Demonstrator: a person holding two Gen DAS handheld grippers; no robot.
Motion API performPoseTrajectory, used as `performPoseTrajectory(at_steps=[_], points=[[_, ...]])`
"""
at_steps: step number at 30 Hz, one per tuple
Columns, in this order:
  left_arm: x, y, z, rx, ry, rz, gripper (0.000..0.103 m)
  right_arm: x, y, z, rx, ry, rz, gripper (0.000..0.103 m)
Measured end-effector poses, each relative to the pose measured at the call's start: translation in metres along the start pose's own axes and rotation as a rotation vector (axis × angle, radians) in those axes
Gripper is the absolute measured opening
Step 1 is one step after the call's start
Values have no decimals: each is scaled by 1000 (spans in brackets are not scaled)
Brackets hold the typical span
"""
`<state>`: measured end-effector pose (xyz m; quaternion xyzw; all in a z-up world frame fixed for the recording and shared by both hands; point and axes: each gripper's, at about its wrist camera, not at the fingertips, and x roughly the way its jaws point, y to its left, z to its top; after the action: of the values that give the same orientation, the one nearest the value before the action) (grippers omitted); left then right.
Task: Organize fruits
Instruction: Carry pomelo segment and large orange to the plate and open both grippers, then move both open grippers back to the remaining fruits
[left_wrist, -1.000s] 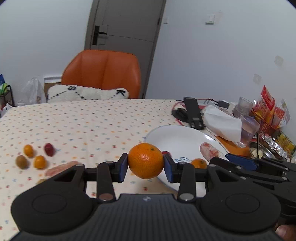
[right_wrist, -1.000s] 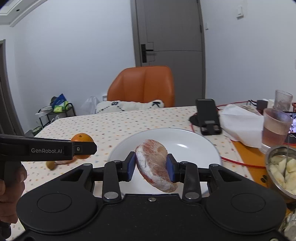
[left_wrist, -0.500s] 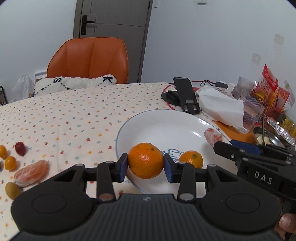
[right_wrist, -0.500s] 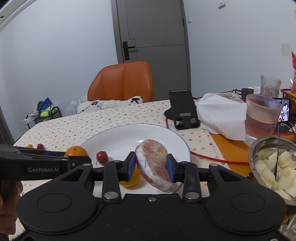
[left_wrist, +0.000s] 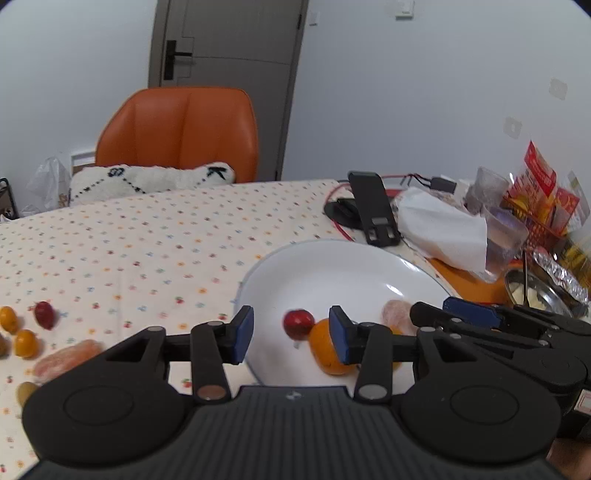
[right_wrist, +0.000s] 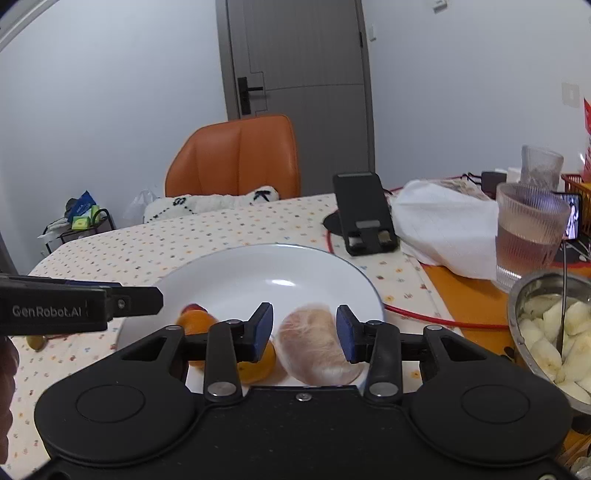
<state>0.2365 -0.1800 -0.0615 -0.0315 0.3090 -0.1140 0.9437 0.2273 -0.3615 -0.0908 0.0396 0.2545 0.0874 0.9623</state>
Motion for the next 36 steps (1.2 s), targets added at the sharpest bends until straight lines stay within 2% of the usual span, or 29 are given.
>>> performPoseTrajectory(at_steps=[4, 8, 10, 15, 36], points=[[-15, 14, 0, -28, -15, 17, 44, -7, 11, 1, -19, -3, 10, 40], [-33, 29, -3, -47, -40, 45, 54, -12, 23, 0, -18, -1, 30, 41], [-40, 39, -5, -61, -43, 58, 55, -15, 30, 0, -22, -2, 39, 41], [-59, 62, -11, -91, -65, 86, 58, -24, 49, 2, -25, -6, 70, 46], [-120, 157, -57, -198, -78, 163, 59, -40, 145, -7, -71, 26, 182, 46]])
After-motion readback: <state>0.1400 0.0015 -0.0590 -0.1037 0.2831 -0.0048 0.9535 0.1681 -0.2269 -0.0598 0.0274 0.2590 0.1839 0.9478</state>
